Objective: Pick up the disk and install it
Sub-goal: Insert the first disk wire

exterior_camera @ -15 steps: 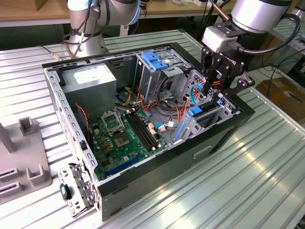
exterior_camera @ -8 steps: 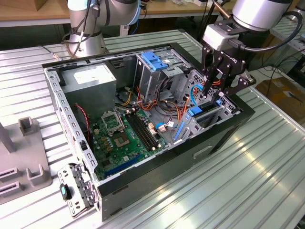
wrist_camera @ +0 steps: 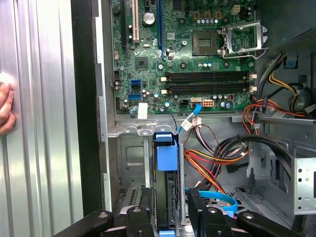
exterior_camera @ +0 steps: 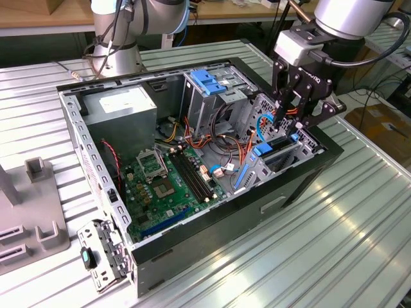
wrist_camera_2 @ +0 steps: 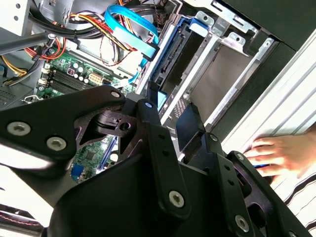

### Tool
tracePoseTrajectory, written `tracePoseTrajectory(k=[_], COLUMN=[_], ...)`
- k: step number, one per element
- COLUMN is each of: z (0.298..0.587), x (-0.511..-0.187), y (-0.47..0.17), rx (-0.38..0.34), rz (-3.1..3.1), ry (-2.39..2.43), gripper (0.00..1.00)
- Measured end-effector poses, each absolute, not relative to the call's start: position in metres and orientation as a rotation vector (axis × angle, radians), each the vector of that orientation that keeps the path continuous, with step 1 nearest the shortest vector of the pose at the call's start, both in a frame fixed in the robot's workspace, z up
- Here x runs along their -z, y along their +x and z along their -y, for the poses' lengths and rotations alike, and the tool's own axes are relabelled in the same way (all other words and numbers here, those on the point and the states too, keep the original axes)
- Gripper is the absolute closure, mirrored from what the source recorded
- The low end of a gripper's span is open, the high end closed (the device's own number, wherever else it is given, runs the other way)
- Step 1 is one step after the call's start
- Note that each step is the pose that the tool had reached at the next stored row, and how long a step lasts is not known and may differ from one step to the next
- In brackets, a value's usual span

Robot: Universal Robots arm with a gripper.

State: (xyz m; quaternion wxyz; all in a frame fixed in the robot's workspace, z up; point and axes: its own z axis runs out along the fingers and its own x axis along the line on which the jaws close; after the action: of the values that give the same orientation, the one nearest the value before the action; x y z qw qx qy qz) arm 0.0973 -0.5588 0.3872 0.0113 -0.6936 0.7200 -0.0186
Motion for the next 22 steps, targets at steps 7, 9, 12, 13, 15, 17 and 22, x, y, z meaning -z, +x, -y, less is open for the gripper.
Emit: tracePoseTrajectory(k=[7,9,12,13,15,17,22], z=[0.5584,0.5584,0.5584,0.5584,0.5584,0.5584,0.5584], x=[-0.3936,-0.3946,-0.3949,-0.3949,-0.3951,-0.395,-0.395], y=[0.0973,0.0973,0.0973,0.0973,0.0977,0.0992,0.1008], rx=[0.058,0.058,0.058,0.058,0.058,0.058,0.058], rz=[-2.246,-2.246,-2.246,-2.246,-2.246,-2.246,-2.246], ry=[-2.164,-2.163,-2.164,-2.164,-2.164,-2.164,-2.164], gripper=[0.57,0.57,0.57,0.57,0.57,0.57,0.57])
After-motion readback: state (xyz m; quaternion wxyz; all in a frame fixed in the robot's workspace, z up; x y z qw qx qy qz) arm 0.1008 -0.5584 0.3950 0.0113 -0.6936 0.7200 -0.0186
